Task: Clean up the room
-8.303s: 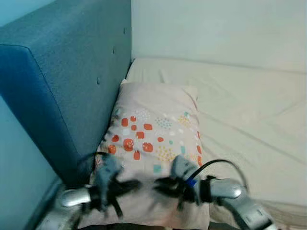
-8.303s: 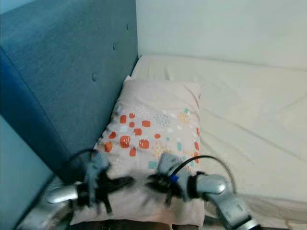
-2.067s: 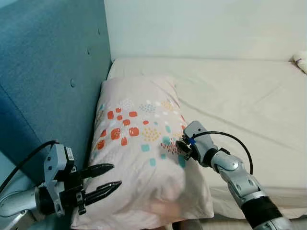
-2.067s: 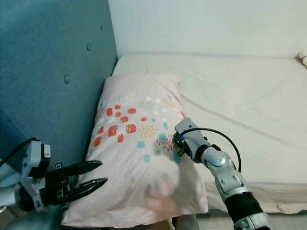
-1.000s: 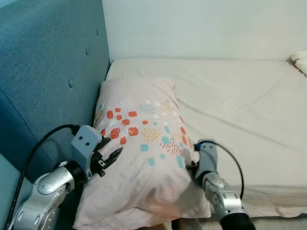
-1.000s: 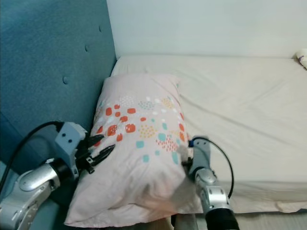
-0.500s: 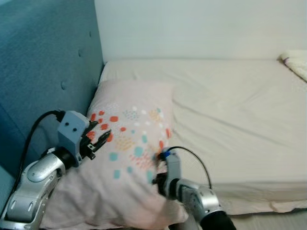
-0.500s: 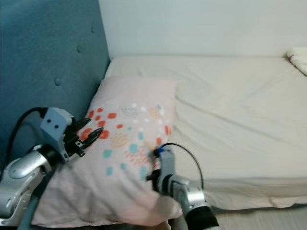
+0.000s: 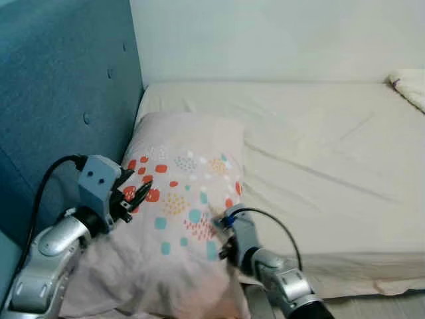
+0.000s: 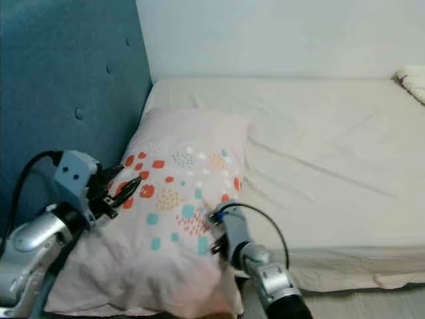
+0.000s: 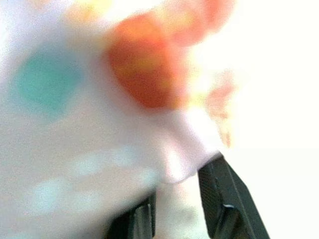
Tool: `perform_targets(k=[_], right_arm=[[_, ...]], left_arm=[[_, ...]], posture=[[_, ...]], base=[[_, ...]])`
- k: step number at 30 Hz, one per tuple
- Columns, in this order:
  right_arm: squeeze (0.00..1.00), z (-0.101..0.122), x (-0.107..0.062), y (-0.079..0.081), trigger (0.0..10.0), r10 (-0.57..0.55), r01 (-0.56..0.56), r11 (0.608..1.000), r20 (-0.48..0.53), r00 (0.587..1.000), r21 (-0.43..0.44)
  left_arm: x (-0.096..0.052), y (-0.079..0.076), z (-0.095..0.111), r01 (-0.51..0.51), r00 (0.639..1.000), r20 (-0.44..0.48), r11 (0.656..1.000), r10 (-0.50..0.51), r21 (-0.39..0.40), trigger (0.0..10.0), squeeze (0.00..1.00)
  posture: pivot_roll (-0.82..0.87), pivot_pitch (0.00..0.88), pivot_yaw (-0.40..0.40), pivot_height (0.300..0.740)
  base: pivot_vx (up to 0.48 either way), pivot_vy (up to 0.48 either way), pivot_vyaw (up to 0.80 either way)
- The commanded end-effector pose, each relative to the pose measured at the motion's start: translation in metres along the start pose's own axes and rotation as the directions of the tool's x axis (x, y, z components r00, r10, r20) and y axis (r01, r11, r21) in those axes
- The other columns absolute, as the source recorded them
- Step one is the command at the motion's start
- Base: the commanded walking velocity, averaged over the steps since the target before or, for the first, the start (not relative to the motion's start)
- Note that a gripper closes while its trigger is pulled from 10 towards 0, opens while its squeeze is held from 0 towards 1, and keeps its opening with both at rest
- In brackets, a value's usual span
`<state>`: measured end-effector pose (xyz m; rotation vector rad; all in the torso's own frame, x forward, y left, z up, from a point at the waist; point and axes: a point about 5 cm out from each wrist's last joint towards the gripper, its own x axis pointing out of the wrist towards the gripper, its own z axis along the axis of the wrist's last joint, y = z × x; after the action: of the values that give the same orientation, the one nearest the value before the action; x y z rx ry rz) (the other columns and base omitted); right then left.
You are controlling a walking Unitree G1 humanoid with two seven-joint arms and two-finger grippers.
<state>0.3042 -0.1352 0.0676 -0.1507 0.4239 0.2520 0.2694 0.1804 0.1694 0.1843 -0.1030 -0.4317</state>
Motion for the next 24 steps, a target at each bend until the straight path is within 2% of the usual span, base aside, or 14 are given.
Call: perform_targets(k=[1, 3, 4, 5, 7, 11, 13, 14, 17, 21, 22, 23, 24], right_arm=[[0.0, 0.017, -0.006, -0.03, 10.0, -0.171, 0.17, 0.985, 0.094, 0.981, 0.016], [0.0, 0.017, -0.006, -0.03, 10.0, -0.171, 0.17, 0.985, 0.094, 0.981, 0.016], [0.0, 0.02, -0.008, -0.044, 10.0, -0.23, 0.229, 0.973, 0.107, 0.967, 0.028], [0.0, 0.02, -0.008, -0.044, 10.0, -0.23, 0.229, 0.973, 0.107, 0.967, 0.028], [0.0, 0.023, -0.003, -0.063, 10.0, -0.302, 0.295, 0.952, 0.095, 0.948, 0.085], [0.0, 0.032, 0.003, -0.062, 10.0, -0.281, 0.269, 0.957, 0.117, 0.952, 0.108], [0.0, 0.034, 0.006, -0.038, 10.0, -0.131, 0.122, 0.989, 0.119, 0.984, 0.079], [0.0, 0.028, 0.007, -0.022, 10.0, -0.065, 0.058, 0.996, 0.101, 0.993, 0.07], [0.0, 0.015, 0.006, 0.003, 10.0, 0.009, -0.013, 0.999, 0.068, 0.998, 0.051], [0.0, 0.013, 0.005, 0.008, 10.0, -0.009, 0.004, 0.998, 0.079, 0.997, 0.063], [0.0, 0.014, 0.004, 0.007, 10.0, -0.034, 0.026, 0.996, 0.096, 0.995, 0.081], [0.0, 0.015, 0.003, 0.003, 10.0, -0.07, 0.056, 0.989, 0.098, 0.993, 0.14], [0.0, 0.015, 0.003, 0.003, 10.0, -0.07, 0.056, 0.989, 0.098, 0.993, 0.14]], left_arm=[[0.002, -0.004, -0.009, -0.019, 0.999, -0.041, 1.0, 0.019, -0.005, 10.0, 0.0], [0.002, -0.004, -0.009, -0.019, 0.999, -0.041, 1.0, 0.019, -0.005, 10.0, 0.0], [0.004, -0.005, -0.011, -0.027, 0.999, -0.046, 1.0, 0.027, -0.004, 10.0, 0.0], [0.004, -0.005, -0.011, -0.027, 0.999, -0.046, 1.0, 0.027, -0.004, 10.0, 0.0], [0.008, -0.002, -0.01, -0.053, 0.998, -0.035, 0.999, 0.053, -0.009, 10.0, 0.0], [0.009, 0.002, -0.007, -0.063, 0.998, -0.024, 0.998, 0.063, -0.012, 10.0, 0.0], [0.006, 0.007, -0.008, -0.075, 0.997, -0.026, 0.997, 0.075, 0.01, 10.0, 0.0], [0.005, 0.008, -0.009, -0.081, 0.996, -0.03, 0.996, 0.082, 0.028, 10.0, 0.0], [0.006, 0.009, -0.009, -0.088, 0.996, -0.025, 0.995, 0.089, 0.045, 10.0, 0.0], [0.008, 0.011, -0.005, -0.093, 0.996, -0.007, 0.995, 0.093, 0.034, 10.0, 0.0], [0.008, 0.013, -0.003, -0.099, 0.995, 0.002, 0.995, 0.099, 0.03, 10.0, 0.0], [0.008, 0.017, -0.001, -0.108, 0.994, 0.011, 0.994, 0.108, 0.019, 10.0, 0.0], [0.008, 0.017, -0.001, -0.108, 0.994, 0.011, 0.994, 0.108, 0.019, 10.0, 0.0]], posture=[[0.03, 0.063, -0.038, 0.583], [0.03, 0.063, -0.038, 0.583], [0.02, 0.065, -0.034, 0.583], [0.02, 0.065, -0.034, 0.583], [0.03, 0.065, -0.036, 0.583], [0.04, 0.063, -0.043, 0.583], [0.04, 0.061, -0.048, 0.583], [0.04, 0.061, -0.048, 0.583], [0.04, 0.054, -0.053, 0.583], [0.04, 0.053, -0.055, 0.583], [0.04, 0.053, -0.055, 0.583], [0.04, 0.048, -0.053, 0.583], [0.04, 0.048, -0.053, 0.583]], base=[[0.0, 0.0, 0.0], [0.0, 0.0, 0.0], [0.0, 0.0, 0.0], [0.0, 0.0, 0.0], [0.0, 0.0, 0.0], [0.0, 0.0, 0.0], [0.0, 0.0, 0.0], [0.0, 0.0, 0.0], [0.0, 0.0, 0.0], [0.0, 0.0, 0.0], [0.0, 0.0, 0.0], [0.0, 0.0, 0.0], [0.0, 0.0, 0.0]])
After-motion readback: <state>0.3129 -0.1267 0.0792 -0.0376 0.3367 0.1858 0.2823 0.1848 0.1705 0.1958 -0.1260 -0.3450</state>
